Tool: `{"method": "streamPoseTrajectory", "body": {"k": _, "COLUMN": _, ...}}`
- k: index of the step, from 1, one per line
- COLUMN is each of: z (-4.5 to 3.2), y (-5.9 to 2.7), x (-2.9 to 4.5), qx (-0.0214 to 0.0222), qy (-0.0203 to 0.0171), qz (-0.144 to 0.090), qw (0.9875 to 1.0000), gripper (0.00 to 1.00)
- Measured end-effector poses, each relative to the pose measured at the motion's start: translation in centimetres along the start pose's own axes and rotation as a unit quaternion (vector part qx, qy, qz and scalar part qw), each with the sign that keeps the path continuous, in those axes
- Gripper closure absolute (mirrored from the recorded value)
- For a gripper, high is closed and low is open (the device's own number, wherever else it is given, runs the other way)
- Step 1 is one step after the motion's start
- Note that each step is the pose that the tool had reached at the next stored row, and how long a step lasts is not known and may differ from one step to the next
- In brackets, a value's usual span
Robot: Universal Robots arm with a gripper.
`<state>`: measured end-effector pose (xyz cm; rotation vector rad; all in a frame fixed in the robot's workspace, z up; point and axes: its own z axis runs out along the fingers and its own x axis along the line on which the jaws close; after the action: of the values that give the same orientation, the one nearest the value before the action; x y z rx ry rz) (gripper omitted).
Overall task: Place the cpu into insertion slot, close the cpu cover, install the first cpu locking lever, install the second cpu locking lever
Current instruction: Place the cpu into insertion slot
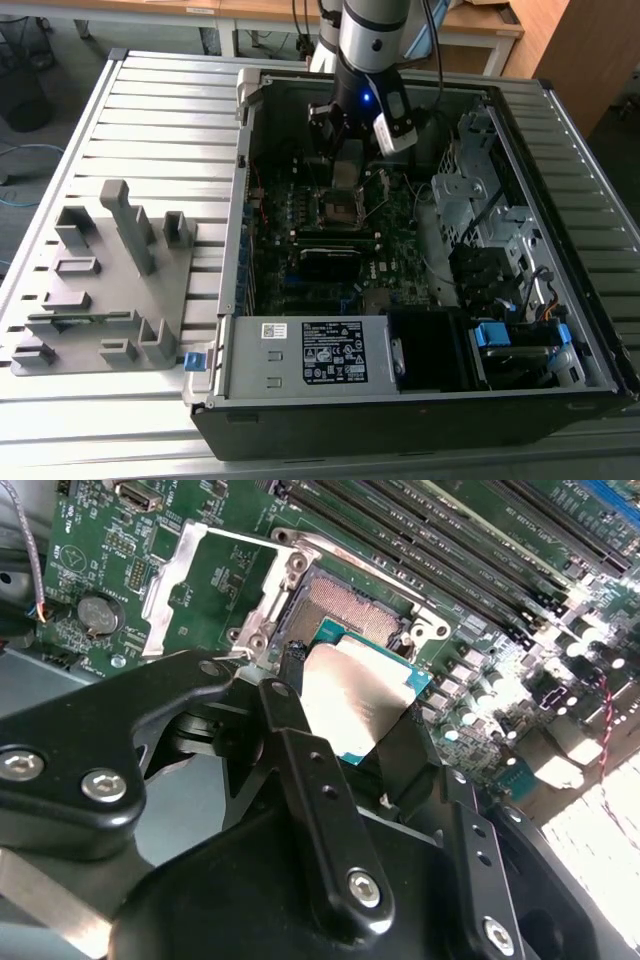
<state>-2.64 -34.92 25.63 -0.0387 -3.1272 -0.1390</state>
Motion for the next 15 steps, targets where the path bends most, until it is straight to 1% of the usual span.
{"method": "streamPoseTrajectory", "body": {"k": 6, "z": 0.75, "y": -0.07, "x": -0.01, "qx": 0.0, "qy": 0.0, "qz": 0.0, "qw": 1.0, "gripper": 0.46}}
{"method": "streamPoseTrajectory", "body": {"k": 11, "z": 0.93, "y": -0.07, "x": -0.01, "qx": 0.0, "qy": 0.0, "qz": 0.0, "qw": 1.0, "gripper": 0.46}}
{"method": "streamPoseTrajectory", "body": {"k": 15, "z": 1.11, "y": -0.07, "x": -0.01, "qx": -0.0009, "qy": -0.0001, "qz": 0.0, "qw": 1.0, "gripper": 0.46}}
